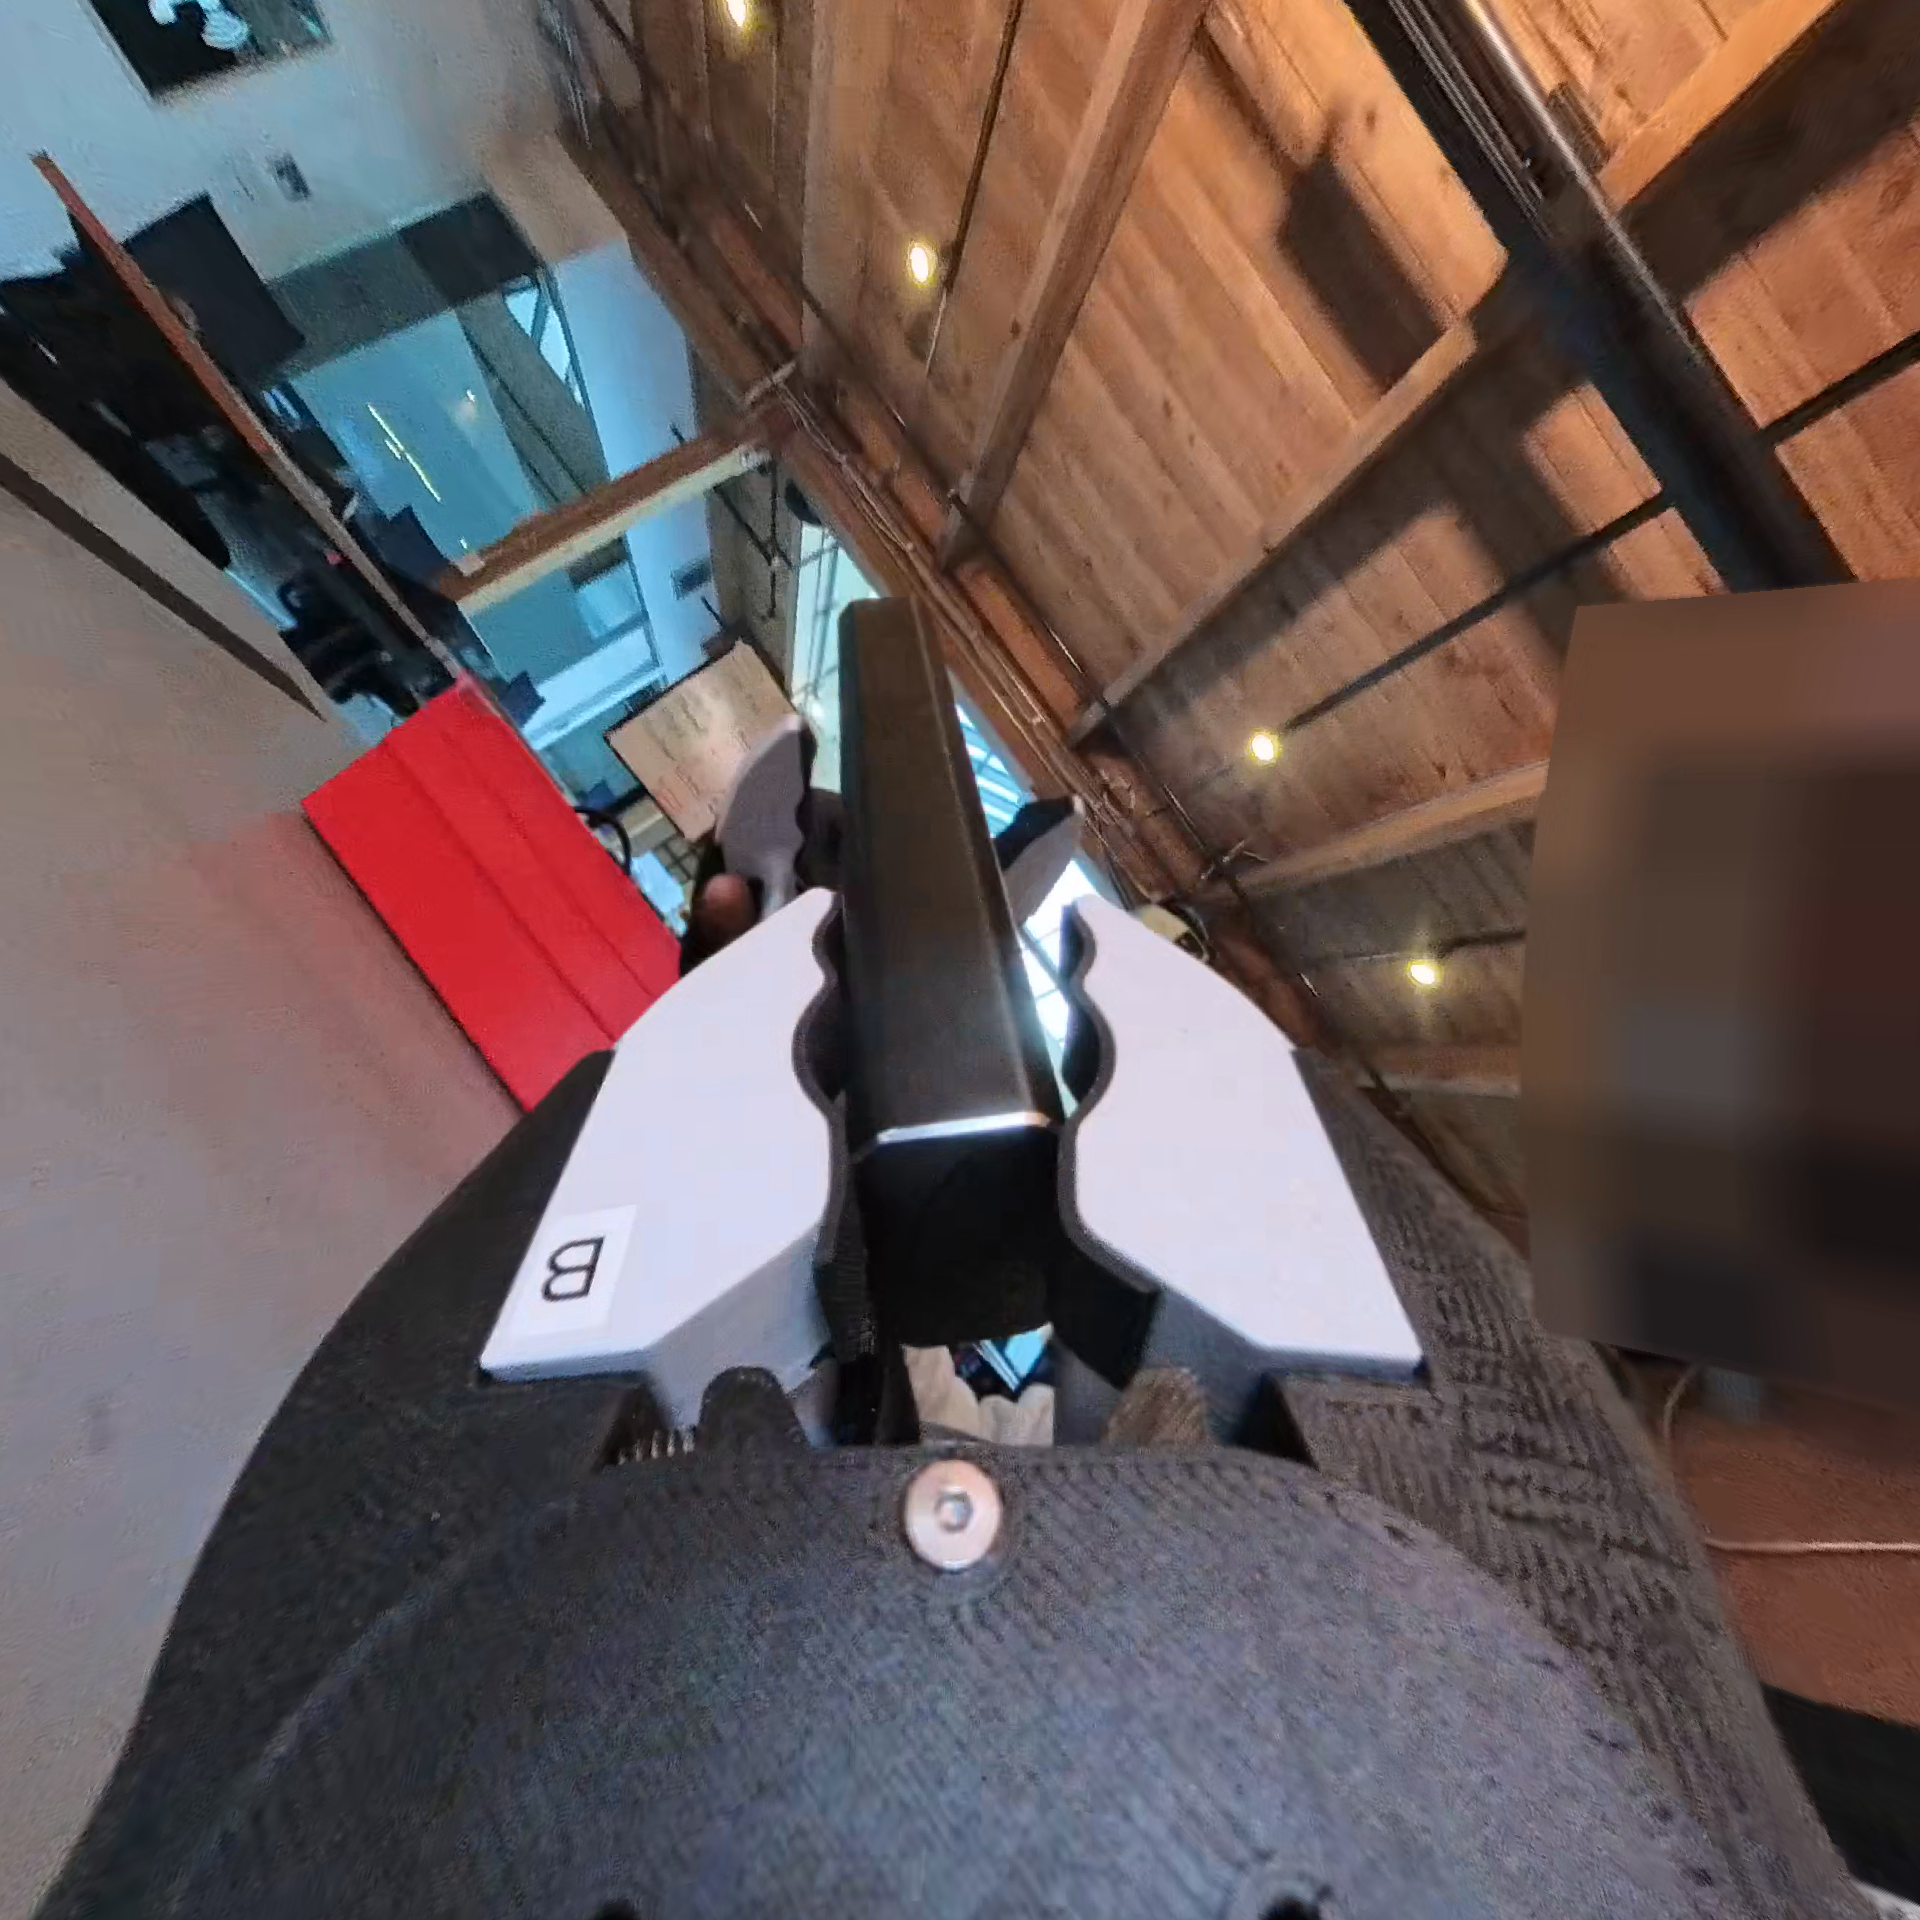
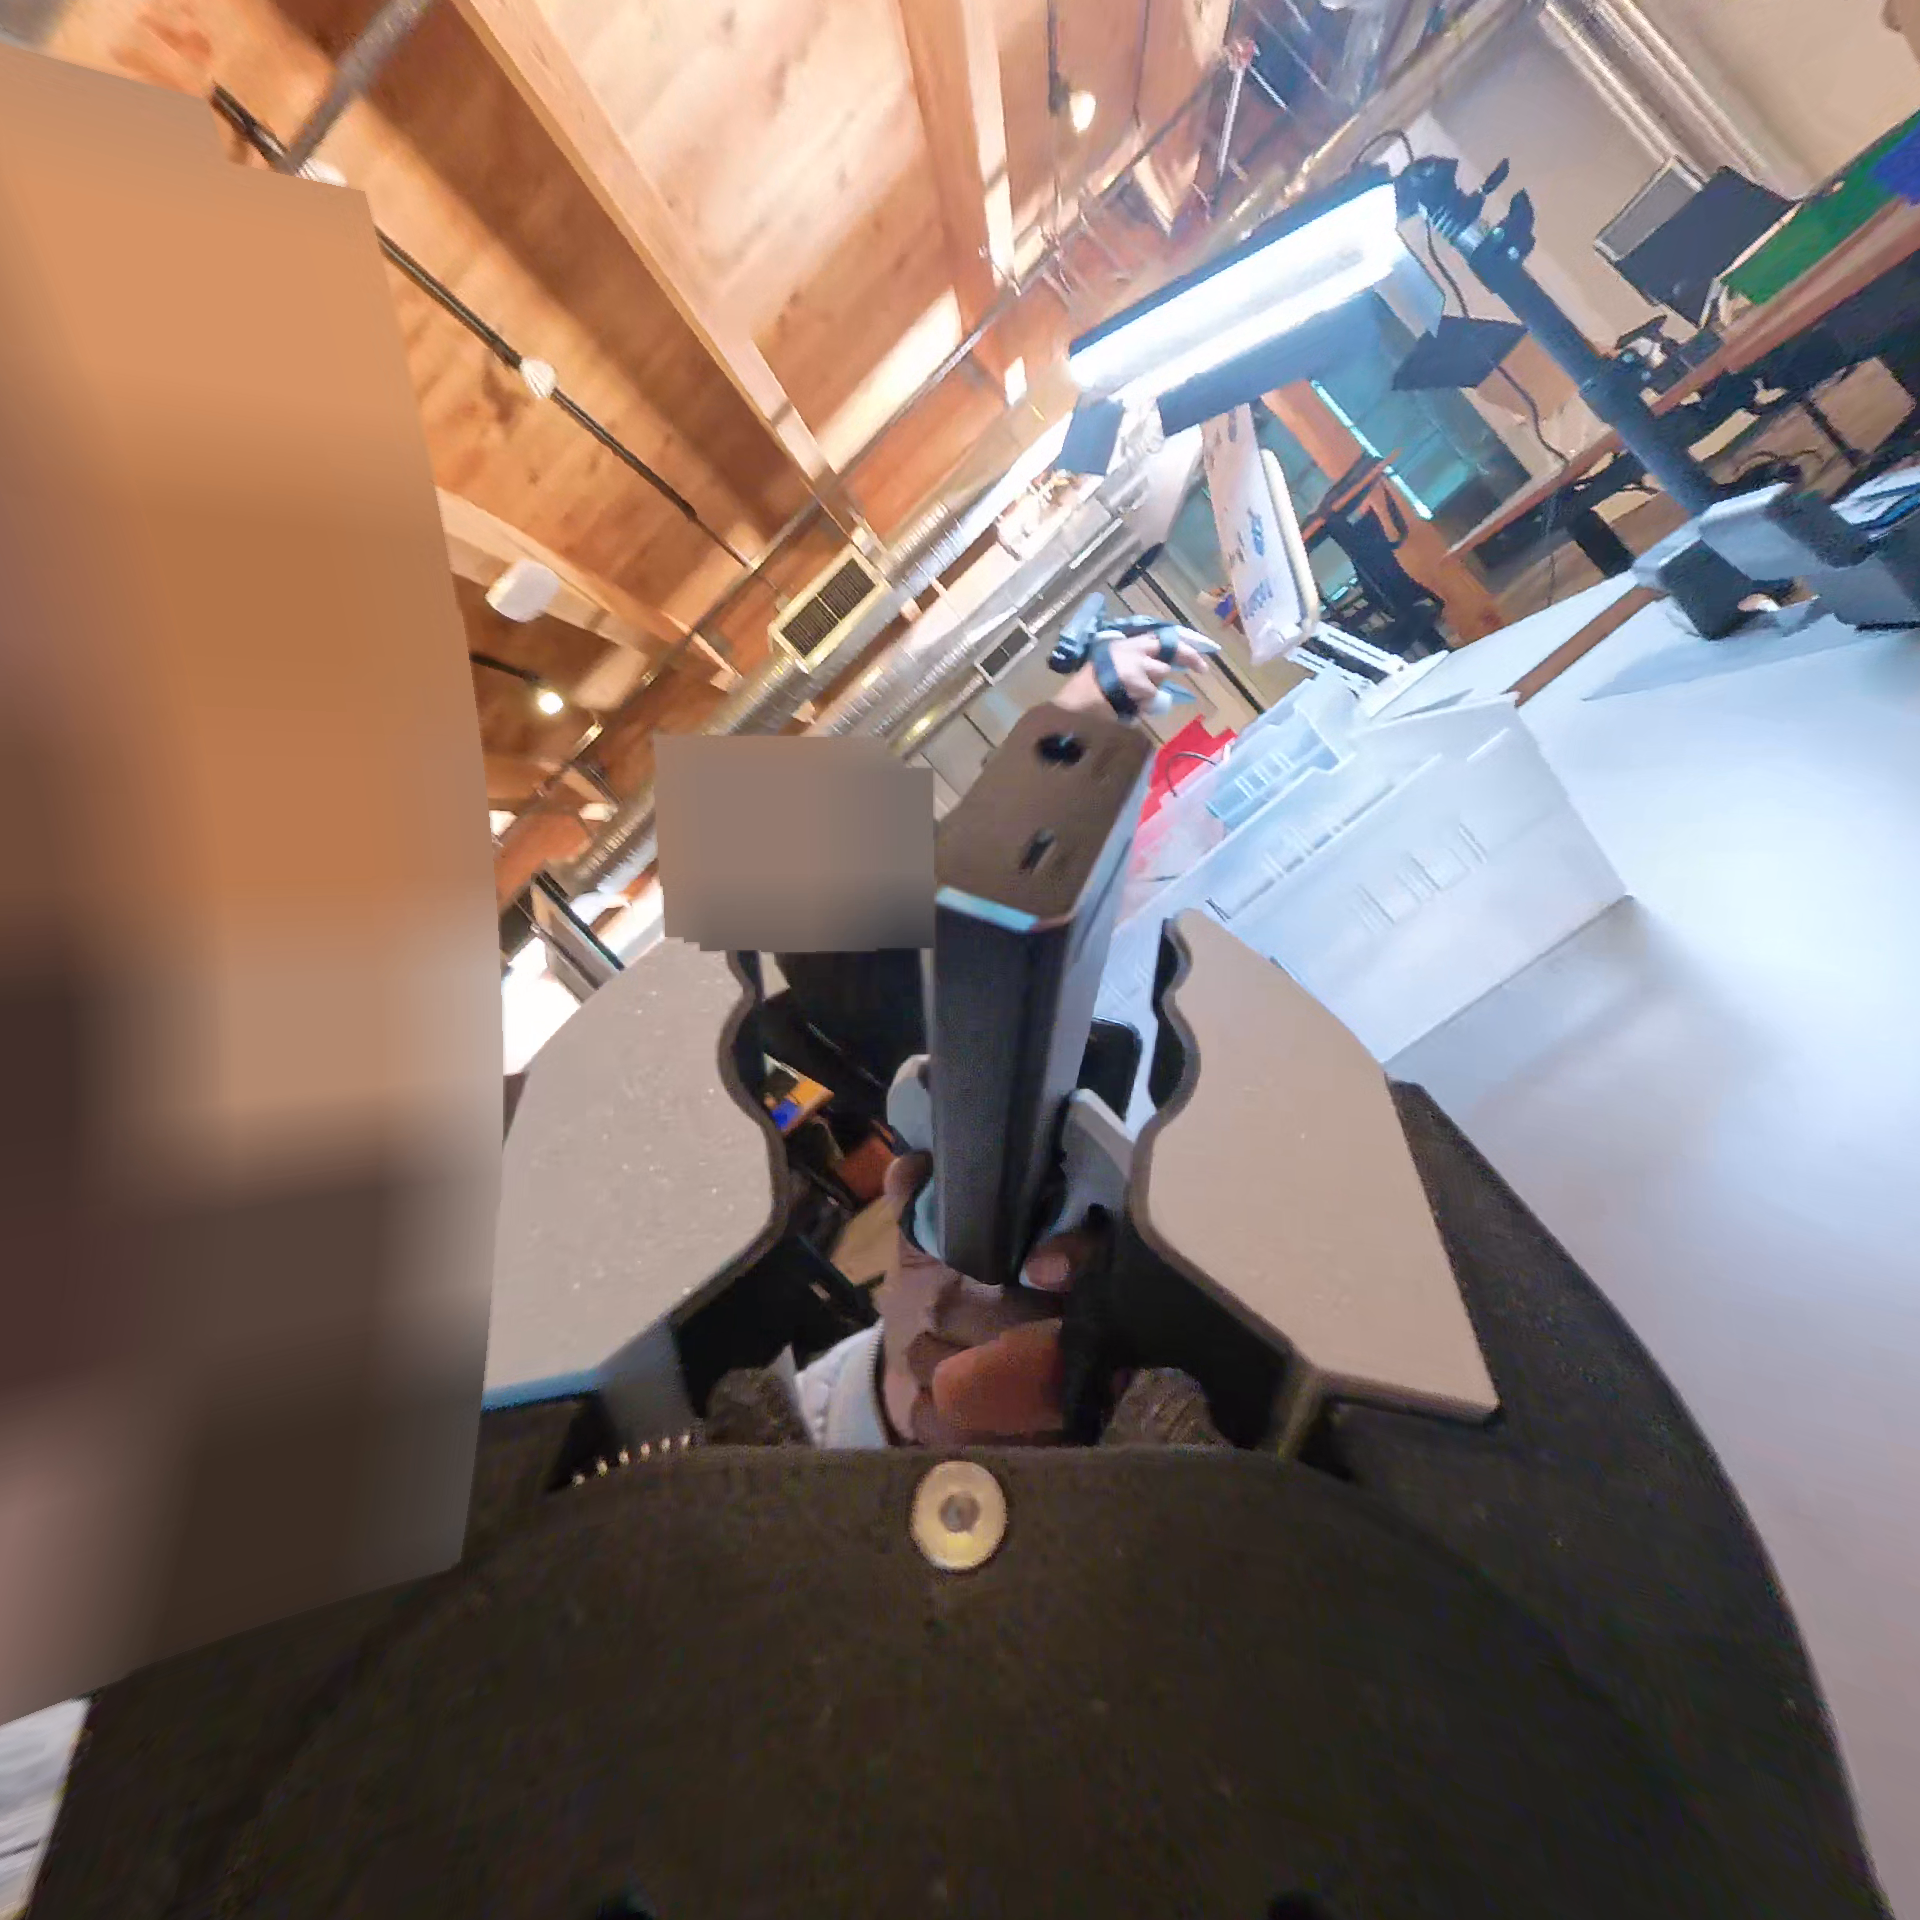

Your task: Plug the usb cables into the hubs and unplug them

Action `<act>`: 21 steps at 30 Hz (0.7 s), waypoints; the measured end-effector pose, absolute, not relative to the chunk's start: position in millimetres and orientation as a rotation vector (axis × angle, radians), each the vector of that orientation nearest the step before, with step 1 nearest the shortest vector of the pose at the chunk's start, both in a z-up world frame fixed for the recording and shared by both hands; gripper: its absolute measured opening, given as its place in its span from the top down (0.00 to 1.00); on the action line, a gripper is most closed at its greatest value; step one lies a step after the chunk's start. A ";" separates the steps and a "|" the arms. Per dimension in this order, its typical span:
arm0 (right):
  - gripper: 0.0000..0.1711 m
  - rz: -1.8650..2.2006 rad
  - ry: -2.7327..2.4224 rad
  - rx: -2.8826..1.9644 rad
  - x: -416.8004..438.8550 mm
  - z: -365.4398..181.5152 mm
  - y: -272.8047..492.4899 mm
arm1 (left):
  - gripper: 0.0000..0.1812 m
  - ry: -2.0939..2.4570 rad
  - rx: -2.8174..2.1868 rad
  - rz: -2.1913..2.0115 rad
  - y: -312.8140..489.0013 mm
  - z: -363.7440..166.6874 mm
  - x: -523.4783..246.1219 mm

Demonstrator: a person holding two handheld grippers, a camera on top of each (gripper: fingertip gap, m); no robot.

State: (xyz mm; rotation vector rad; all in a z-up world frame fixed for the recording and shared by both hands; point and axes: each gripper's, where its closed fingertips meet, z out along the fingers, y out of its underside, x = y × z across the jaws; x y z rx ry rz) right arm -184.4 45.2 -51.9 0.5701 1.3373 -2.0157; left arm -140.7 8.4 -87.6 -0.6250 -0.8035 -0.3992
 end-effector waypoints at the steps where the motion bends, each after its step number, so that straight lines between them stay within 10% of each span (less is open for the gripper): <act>1: 0.60 -2.028 1.378 0.564 -181.1 -54.0 40.2 | 0.79 -0.809 -0.624 -0.364 8.7 -89.3 -143.2; 4: 0.80 -2.106 1.562 0.655 -187.5 -65.4 29.6 | 0.78 -0.780 -0.655 -0.279 14.5 -88.1 -140.8; 9: 0.82 -2.259 1.525 0.620 -186.4 -49.8 41.9 | 0.77 -0.811 -0.807 -0.225 29.3 -97.9 -145.0; 13: 0.83 -2.447 1.721 0.592 -193.1 -46.0 52.0 | 0.55 -0.943 -1.055 -0.031 27.8 -124.4 -156.8; 21: 0.84 -2.449 2.185 0.807 -235.9 -89.8 58.3 | 0.57 -0.903 -1.262 0.311 16.7 -118.5 -154.5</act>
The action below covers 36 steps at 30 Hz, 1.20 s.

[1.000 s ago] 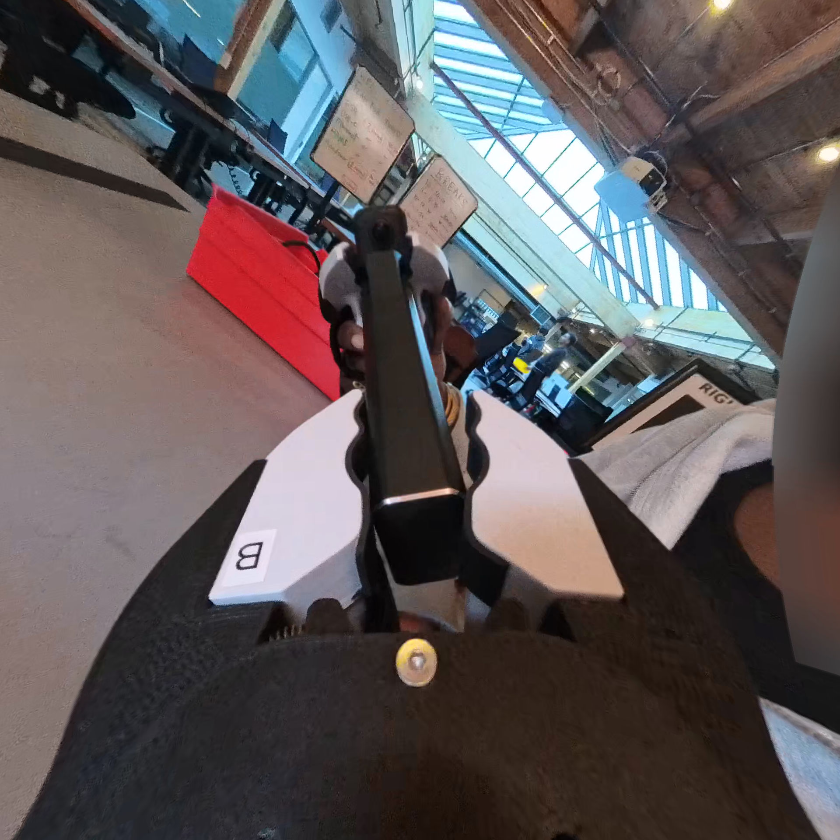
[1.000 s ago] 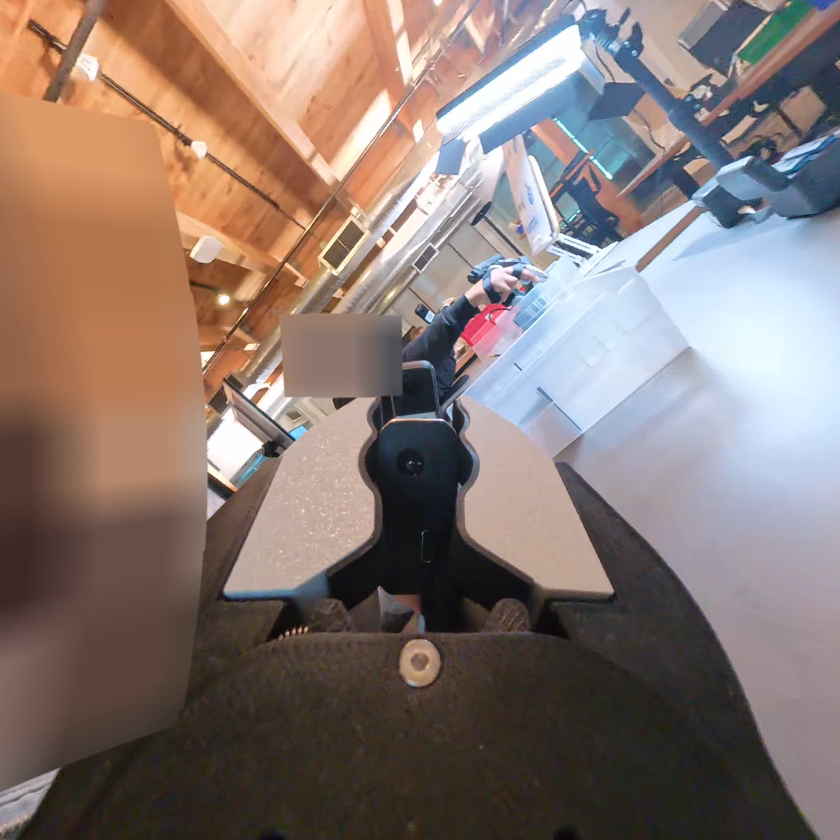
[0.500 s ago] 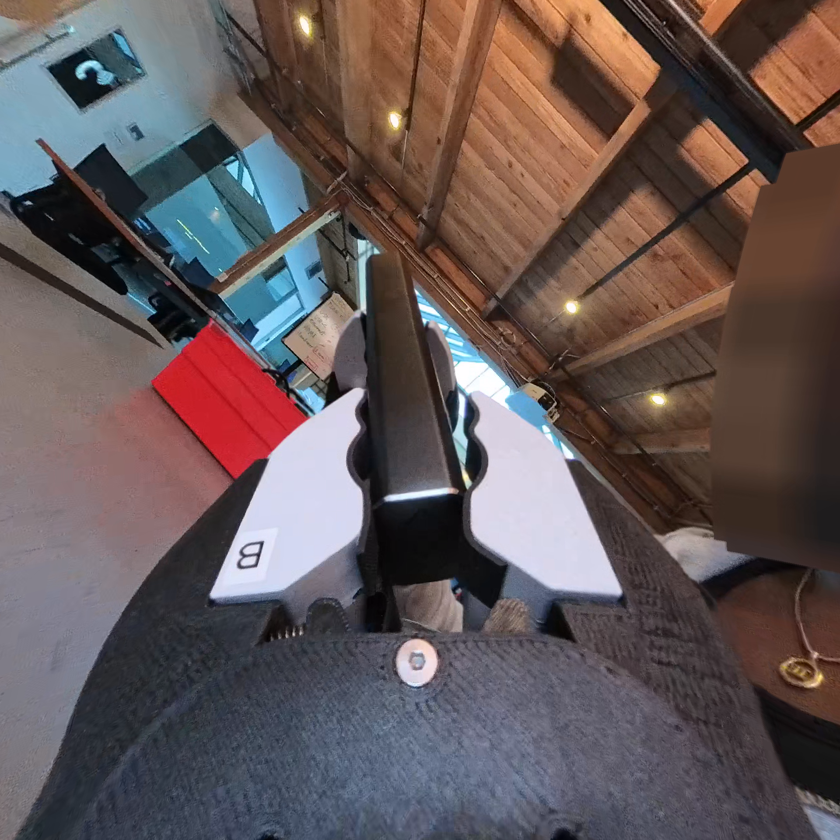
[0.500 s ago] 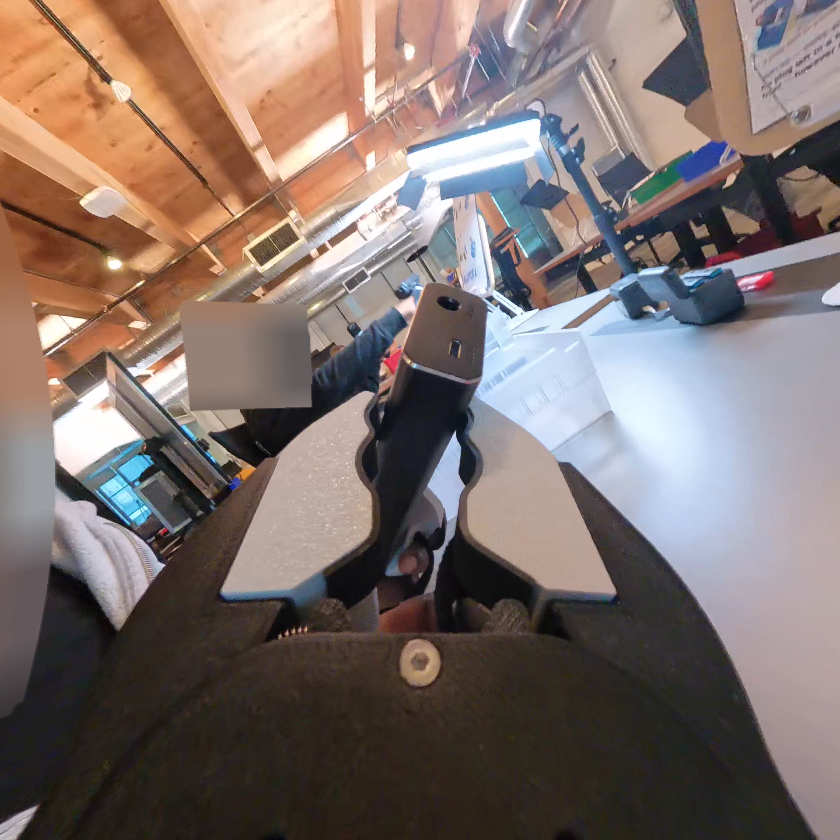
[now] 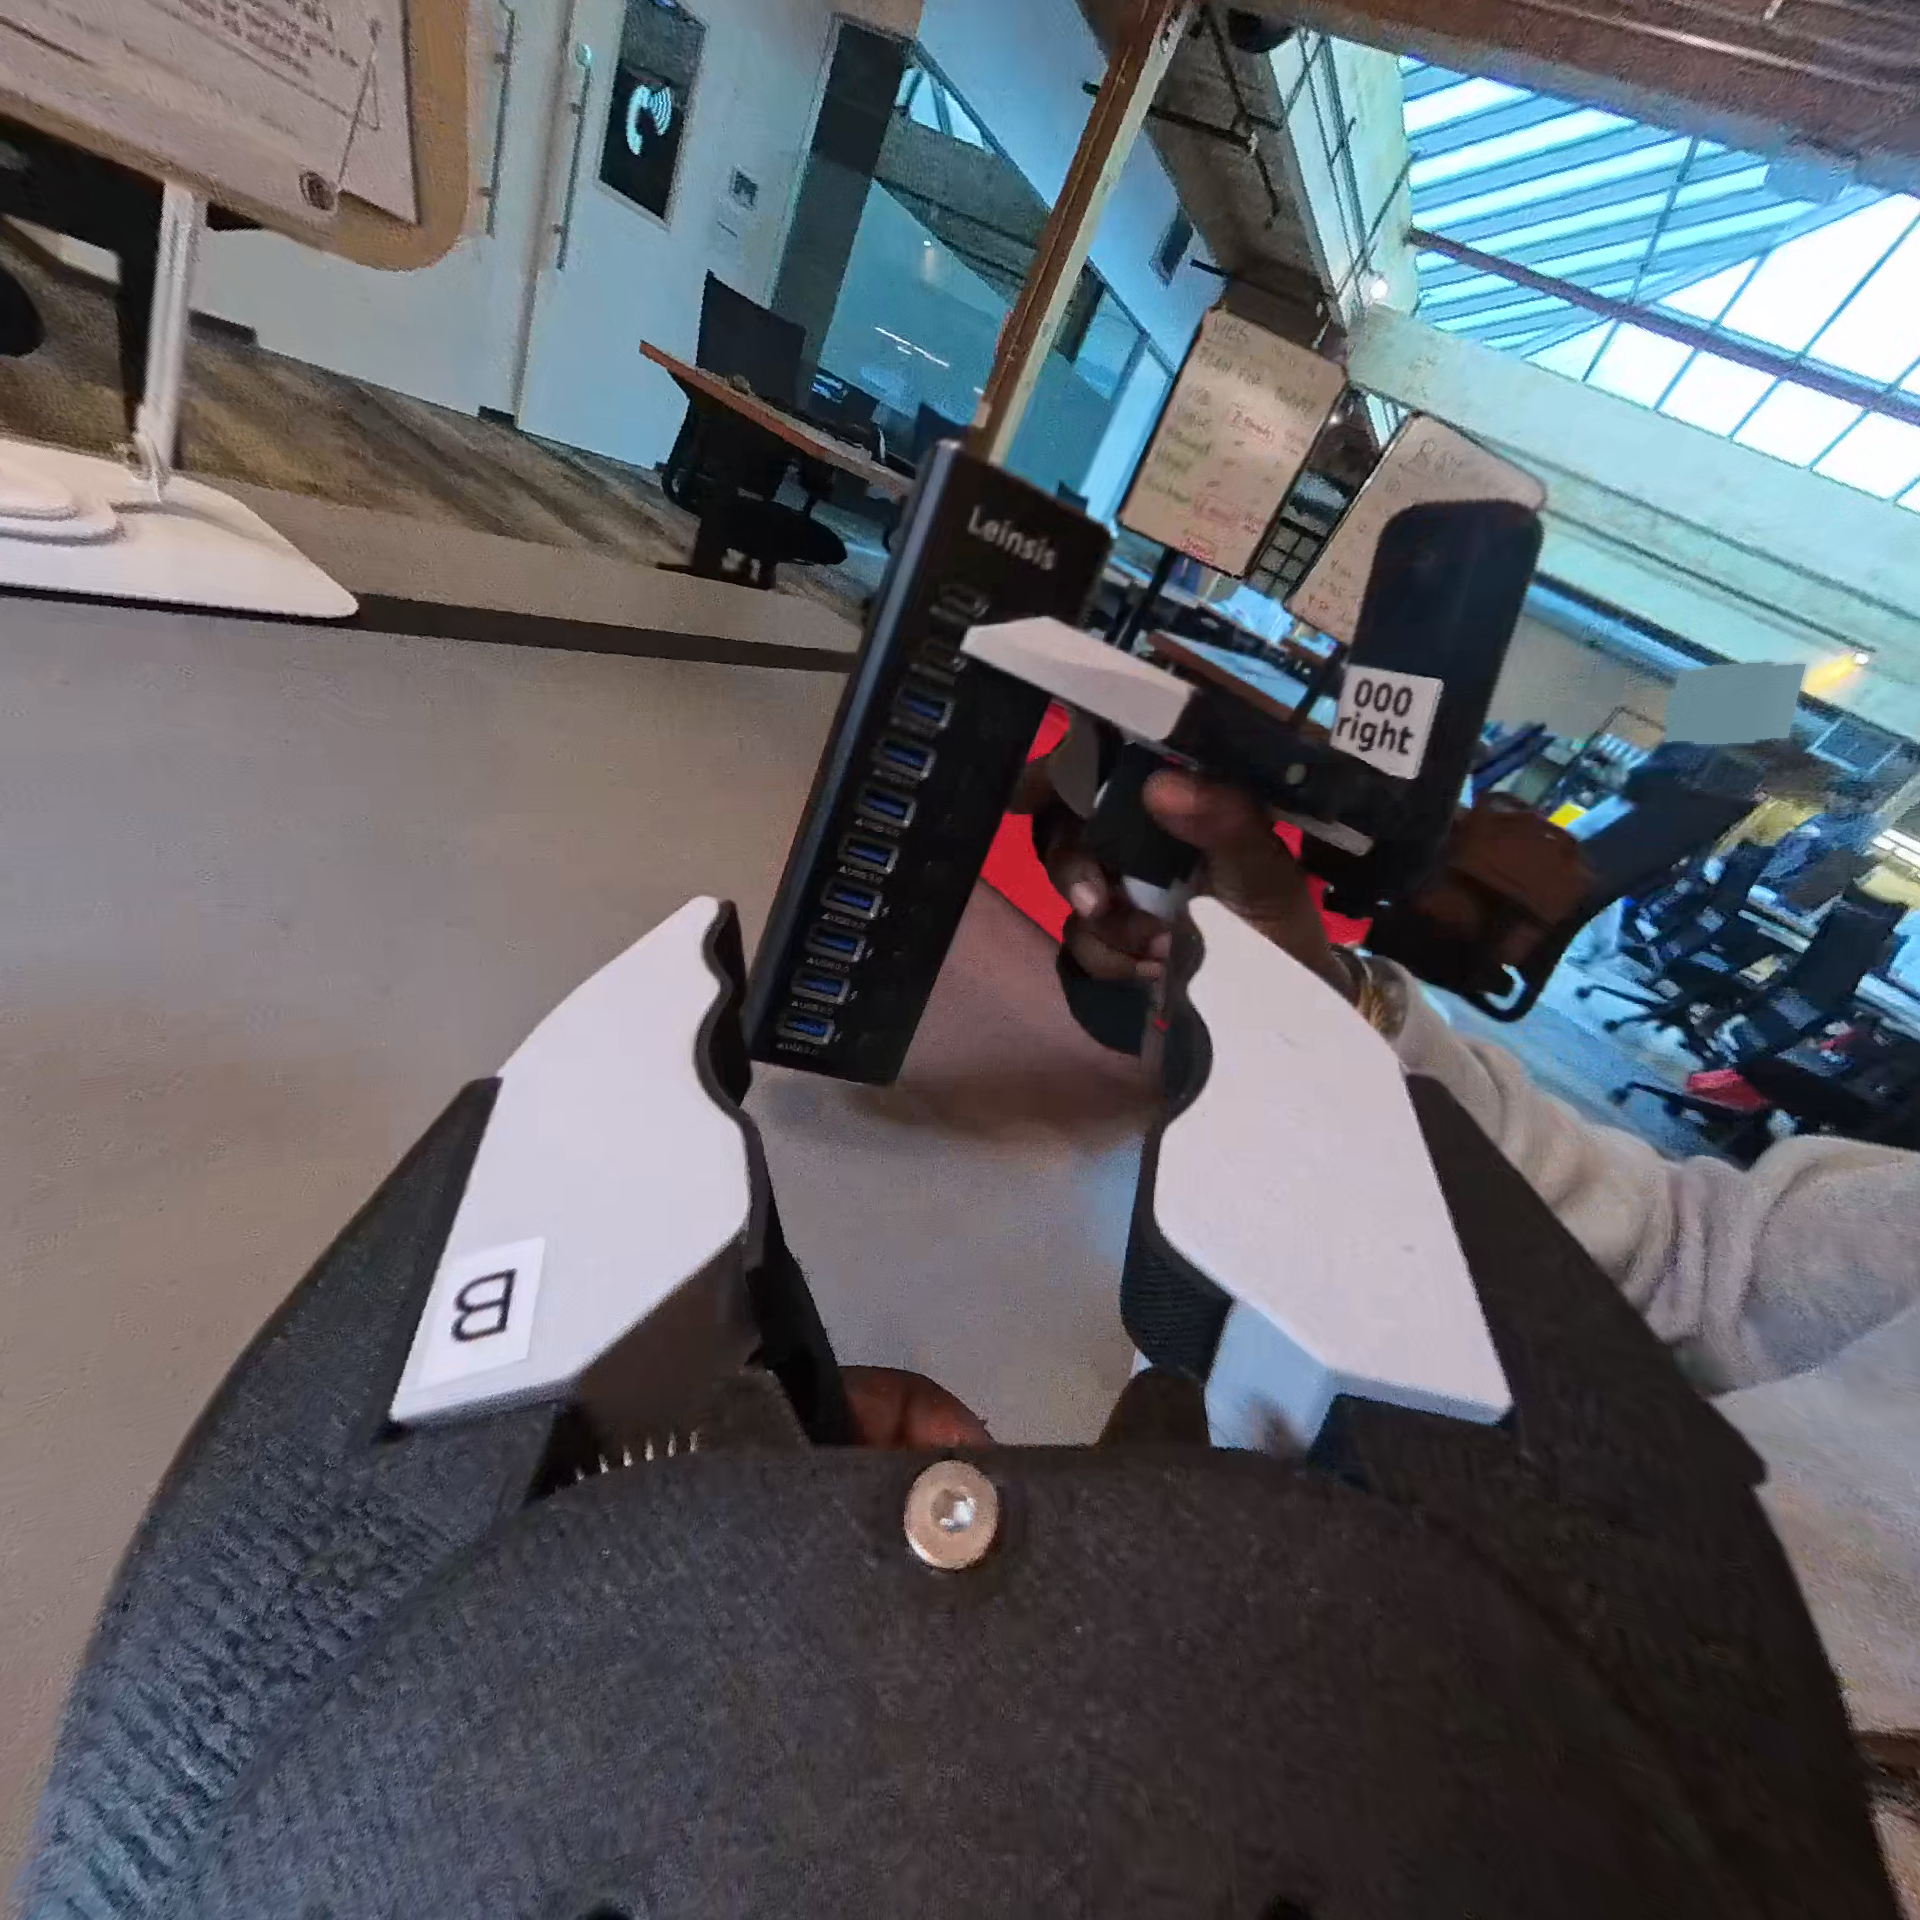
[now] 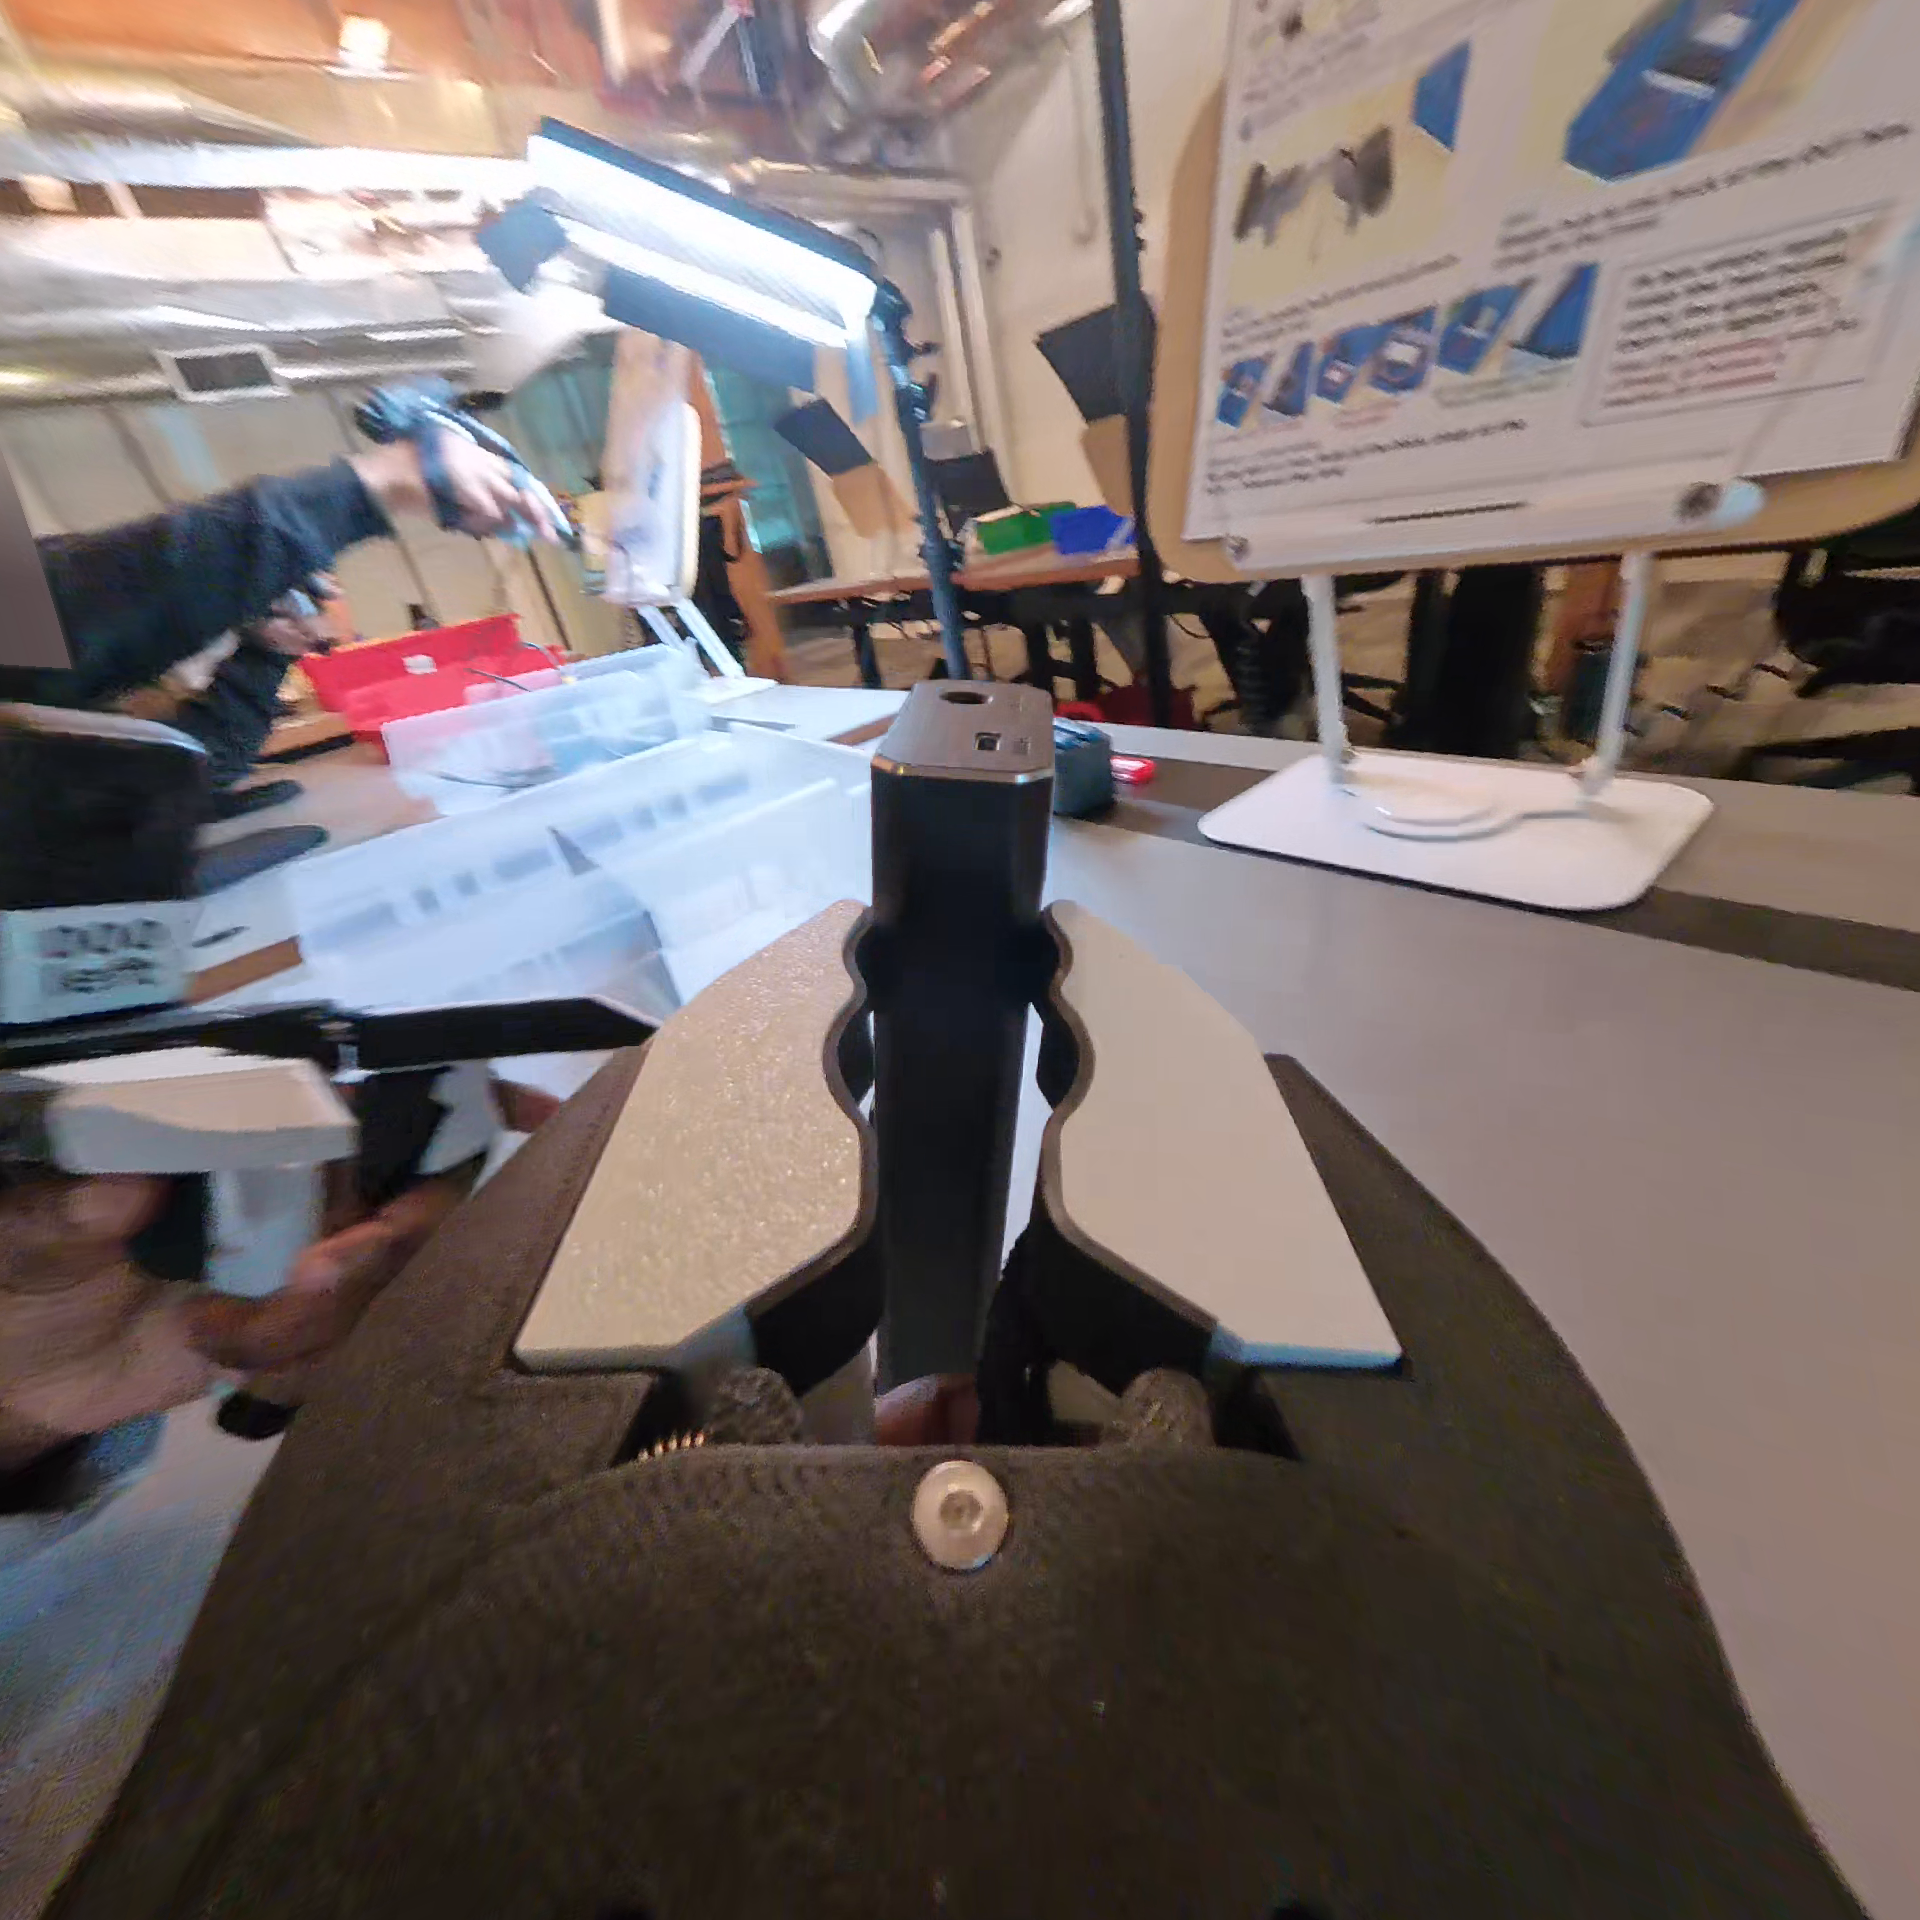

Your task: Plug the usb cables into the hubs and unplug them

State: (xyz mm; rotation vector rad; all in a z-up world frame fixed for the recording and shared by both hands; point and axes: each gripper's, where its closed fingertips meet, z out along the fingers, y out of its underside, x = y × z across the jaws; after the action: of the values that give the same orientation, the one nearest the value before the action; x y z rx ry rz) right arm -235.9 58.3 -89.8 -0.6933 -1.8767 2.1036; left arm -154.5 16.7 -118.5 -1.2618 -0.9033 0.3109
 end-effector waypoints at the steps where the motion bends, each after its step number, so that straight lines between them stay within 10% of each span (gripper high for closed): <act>1: 0.84 2.059 -1.873 -0.698 -240.6 -94.3 59.6 | 0.57 -0.888 -1.281 0.343 16.6 -116.2 -153.2; 36: 0.65 1.948 -1.653 -0.525 -236.3 -82.4 63.9 | 0.56 -0.659 -1.343 0.405 15.0 -58.8 -114.2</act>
State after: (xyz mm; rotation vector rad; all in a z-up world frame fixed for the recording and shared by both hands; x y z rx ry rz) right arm -236.3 63.9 -82.4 -0.5248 -1.6528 1.9485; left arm -114.2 15.0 -58.8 -1.3425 -0.6592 0.4051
